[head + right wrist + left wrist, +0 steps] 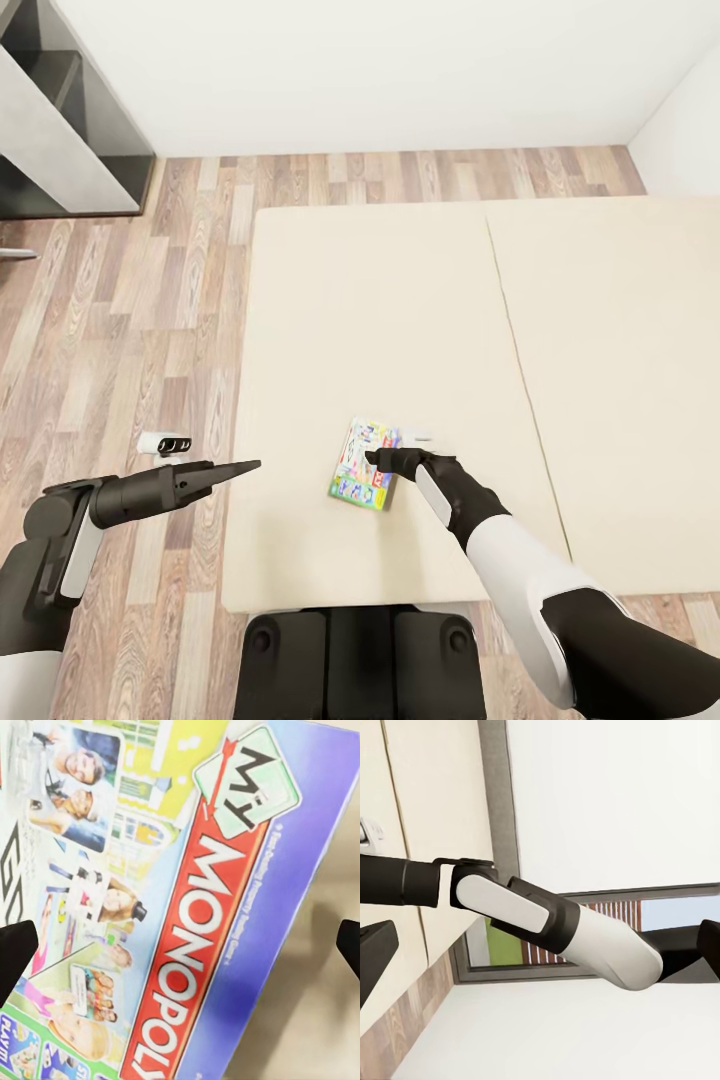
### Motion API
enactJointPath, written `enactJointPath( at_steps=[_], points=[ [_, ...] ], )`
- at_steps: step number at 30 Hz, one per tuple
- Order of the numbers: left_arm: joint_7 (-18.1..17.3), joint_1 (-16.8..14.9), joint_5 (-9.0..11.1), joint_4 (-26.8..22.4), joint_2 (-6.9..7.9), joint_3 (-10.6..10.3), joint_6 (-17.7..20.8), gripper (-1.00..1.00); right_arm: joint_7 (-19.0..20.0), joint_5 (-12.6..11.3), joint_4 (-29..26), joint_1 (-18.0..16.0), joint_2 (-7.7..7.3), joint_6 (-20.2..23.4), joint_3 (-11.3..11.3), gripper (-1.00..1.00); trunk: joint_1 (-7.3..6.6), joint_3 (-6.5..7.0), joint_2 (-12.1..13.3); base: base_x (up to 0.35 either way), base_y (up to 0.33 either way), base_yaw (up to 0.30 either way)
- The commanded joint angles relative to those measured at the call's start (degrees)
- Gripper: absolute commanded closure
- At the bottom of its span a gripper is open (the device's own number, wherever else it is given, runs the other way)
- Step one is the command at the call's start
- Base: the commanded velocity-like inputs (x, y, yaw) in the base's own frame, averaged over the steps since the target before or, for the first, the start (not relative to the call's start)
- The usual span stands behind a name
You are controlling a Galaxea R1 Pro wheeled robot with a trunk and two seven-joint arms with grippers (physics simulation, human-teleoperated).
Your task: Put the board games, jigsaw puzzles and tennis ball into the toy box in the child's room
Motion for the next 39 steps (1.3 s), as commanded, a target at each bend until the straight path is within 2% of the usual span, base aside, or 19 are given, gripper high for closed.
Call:
enactJointPath(
  at_steps=[1, 11, 27, 34, 39],
  points=[
    [-0.2, 0.0, 0.0, 0.0, 0.02, 0.0, 0.6, -1.0, -0.1, -0.4, -0.1, 0.0, 0.0, 0.3, 0.1, -1.0, 0.03, -0.13, -0.1, 0.0, 0.0, 0.0],
    [-0.2, 0.0, 0.0, 0.0, 0.06, 0.0, 0.6, -1.0, 0.1, -0.4, -0.1, 0.0, 0.0, 0.1, 0.2, -1.0, 0.03, -0.75, -0.1, 0.0, 0.0, 0.0],
    [-0.2, 0.0, 0.0, 0.0, 0.06, 0.0, 0.6, -1.0, 0.8, -0.4, -0.4, 0.0, 0.0, -0.2, 0.4, -1.0, 0.03, -0.82, -0.1, 0.0, 0.0, 0.0],
    [-0.2, 0.0, 0.0, 0.0, 0.06, 0.0, 0.6, -1.0, 0.9, -0.5, -1.3, 0.0, 0.0, -0.1, 3.5, -1.0, 0.03, -0.82, -0.1, 0.0, 0.0, 0.0],
    [-0.2, 0.0, 0.0, 0.0, 0.06, 0.0, 0.6, -1.0, 0.9, -0.5, -1.4, 0.0, 0.0, -0.1, 4.3, -1.0, 0.03, -0.82, -0.1, 0.0, 0.0, 0.0]
  ],
)
